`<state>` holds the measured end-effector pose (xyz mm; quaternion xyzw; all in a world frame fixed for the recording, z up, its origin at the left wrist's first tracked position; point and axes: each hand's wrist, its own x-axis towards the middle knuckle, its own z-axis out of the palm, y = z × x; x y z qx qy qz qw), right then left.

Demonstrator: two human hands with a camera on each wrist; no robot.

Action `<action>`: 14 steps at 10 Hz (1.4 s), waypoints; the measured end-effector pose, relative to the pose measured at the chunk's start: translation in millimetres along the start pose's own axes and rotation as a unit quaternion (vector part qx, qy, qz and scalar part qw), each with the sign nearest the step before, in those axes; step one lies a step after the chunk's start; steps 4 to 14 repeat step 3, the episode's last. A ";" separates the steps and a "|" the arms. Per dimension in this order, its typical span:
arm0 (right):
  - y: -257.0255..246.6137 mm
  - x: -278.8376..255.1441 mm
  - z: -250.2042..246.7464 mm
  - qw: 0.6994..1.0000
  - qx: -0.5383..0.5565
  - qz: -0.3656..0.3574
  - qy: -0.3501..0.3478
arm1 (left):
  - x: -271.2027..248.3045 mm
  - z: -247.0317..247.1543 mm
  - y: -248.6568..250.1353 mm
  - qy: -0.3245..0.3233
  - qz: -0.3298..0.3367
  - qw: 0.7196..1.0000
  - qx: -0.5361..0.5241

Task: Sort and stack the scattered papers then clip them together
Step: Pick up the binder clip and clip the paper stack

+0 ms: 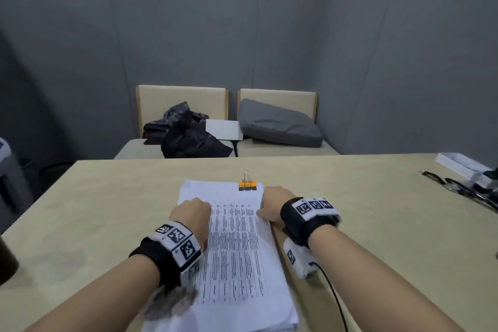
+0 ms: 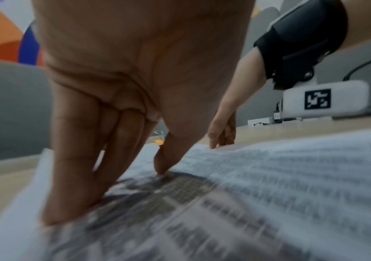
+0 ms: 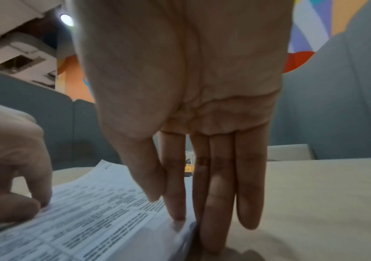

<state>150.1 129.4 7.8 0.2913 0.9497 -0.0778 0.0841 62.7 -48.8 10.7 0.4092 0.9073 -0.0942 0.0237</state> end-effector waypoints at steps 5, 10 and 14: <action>3.4 -5.4 -32.0 0.983 0.036 -0.015 -0.181 | 24.3 -2.1 30.7 -0.237 -0.007 0.967 -0.092; 3.4 -5.4 -32.0 0.983 0.036 -0.015 -0.181 | 24.3 -2.1 30.7 -0.237 -0.007 0.967 -0.092; 3.4 -5.4 -32.0 0.983 0.036 -0.015 -0.181 | 24.3 -2.1 30.7 -0.237 -0.007 0.967 -0.092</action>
